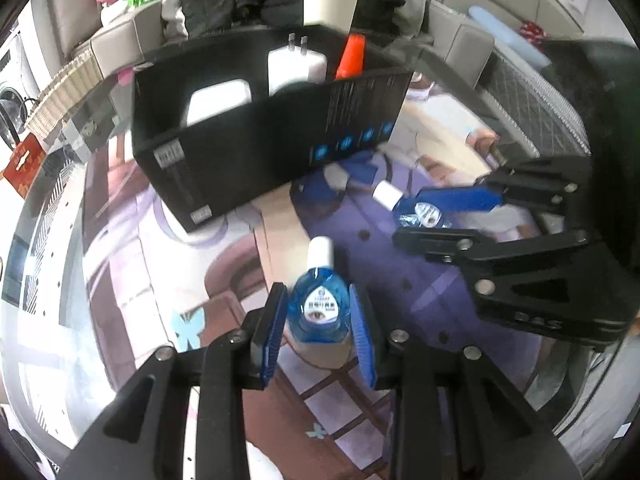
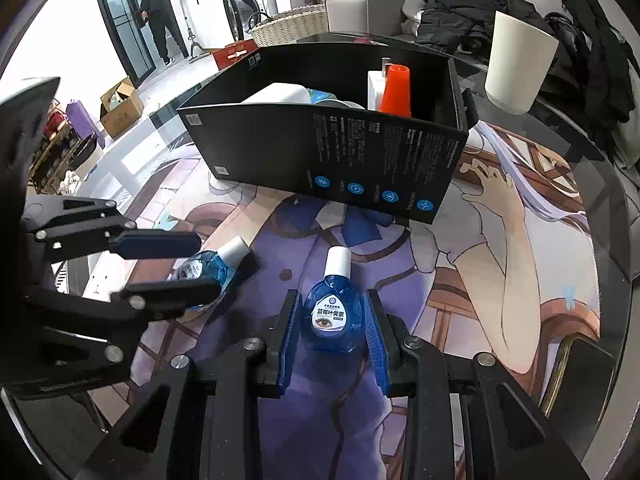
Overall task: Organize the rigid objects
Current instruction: 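Grasp one blue eye-drop bottle with the left tool while the right tool grasps another, then lift both eye-drop bottles and carry them over the black box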
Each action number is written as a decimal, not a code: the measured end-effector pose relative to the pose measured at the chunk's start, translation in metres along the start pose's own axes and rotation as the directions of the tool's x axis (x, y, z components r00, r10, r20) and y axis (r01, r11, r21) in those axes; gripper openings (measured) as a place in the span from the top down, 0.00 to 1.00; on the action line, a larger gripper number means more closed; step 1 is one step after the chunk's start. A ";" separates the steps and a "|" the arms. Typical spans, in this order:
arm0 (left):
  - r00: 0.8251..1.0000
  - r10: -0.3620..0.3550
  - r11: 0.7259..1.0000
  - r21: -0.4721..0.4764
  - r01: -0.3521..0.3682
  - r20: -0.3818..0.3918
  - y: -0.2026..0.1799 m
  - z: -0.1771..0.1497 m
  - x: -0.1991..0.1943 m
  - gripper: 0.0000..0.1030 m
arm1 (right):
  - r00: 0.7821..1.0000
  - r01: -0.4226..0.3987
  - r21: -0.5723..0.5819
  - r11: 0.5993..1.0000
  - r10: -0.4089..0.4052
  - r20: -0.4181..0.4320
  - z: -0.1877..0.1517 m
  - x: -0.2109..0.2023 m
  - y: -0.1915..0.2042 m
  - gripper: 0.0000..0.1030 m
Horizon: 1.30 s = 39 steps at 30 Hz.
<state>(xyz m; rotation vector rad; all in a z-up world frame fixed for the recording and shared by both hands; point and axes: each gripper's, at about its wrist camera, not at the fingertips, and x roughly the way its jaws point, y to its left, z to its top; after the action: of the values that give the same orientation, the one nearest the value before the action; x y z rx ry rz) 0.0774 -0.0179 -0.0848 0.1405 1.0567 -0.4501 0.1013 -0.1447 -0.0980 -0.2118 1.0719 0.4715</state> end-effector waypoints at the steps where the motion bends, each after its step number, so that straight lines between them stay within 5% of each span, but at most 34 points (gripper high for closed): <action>1: 1.000 0.016 1.000 0.013 -0.016 -0.002 -0.002 0.000 0.001 0.70 | 1.000 0.001 -0.010 1.000 -0.001 -0.001 -0.001 0.000 0.002 0.63; 12: 0.999 0.020 1.000 0.022 -0.020 0.026 -0.008 0.004 -0.003 0.72 | 1.000 0.009 -0.012 1.000 -0.008 0.010 -0.004 -0.002 0.006 0.71; 19: 0.988 -0.002 0.999 0.043 -0.005 0.153 -0.014 0.012 -0.036 0.72 | 0.995 0.007 -0.001 1.000 -0.007 0.098 -0.003 -0.026 0.002 0.71; 24: 0.929 0.028 0.997 0.058 -0.053 0.369 -0.019 0.015 -0.080 0.72 | 0.960 0.031 -0.024 0.999 -0.023 0.279 -0.001 -0.065 0.009 0.71; 27: 0.869 0.054 0.996 0.033 -0.080 0.492 -0.014 0.013 -0.105 0.72 | 0.909 0.042 -0.026 0.999 -0.027 0.417 -0.004 -0.092 0.013 0.71; 30: 0.813 0.073 0.996 -0.003 -0.087 0.578 -0.006 0.009 -0.123 0.72 | 0.829 0.074 -0.026 0.997 -0.047 0.558 -0.006 -0.119 0.021 0.71; 33: 0.795 0.082 0.996 -0.030 -0.080 0.602 0.004 0.009 -0.131 0.72 | 0.780 0.096 -0.039 0.995 -0.051 0.623 -0.008 -0.134 0.025 0.71; 39: 0.793 0.085 0.996 -0.047 -0.071 0.604 0.012 0.009 -0.132 0.72 | 0.785 0.090 -0.038 0.995 -0.047 0.618 -0.008 -0.136 0.029 0.71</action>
<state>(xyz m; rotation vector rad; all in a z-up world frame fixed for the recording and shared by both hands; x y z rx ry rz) 0.0354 0.0286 0.0326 0.0129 0.4155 -0.3703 0.0280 -0.1592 0.0199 -0.1367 0.3986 0.4650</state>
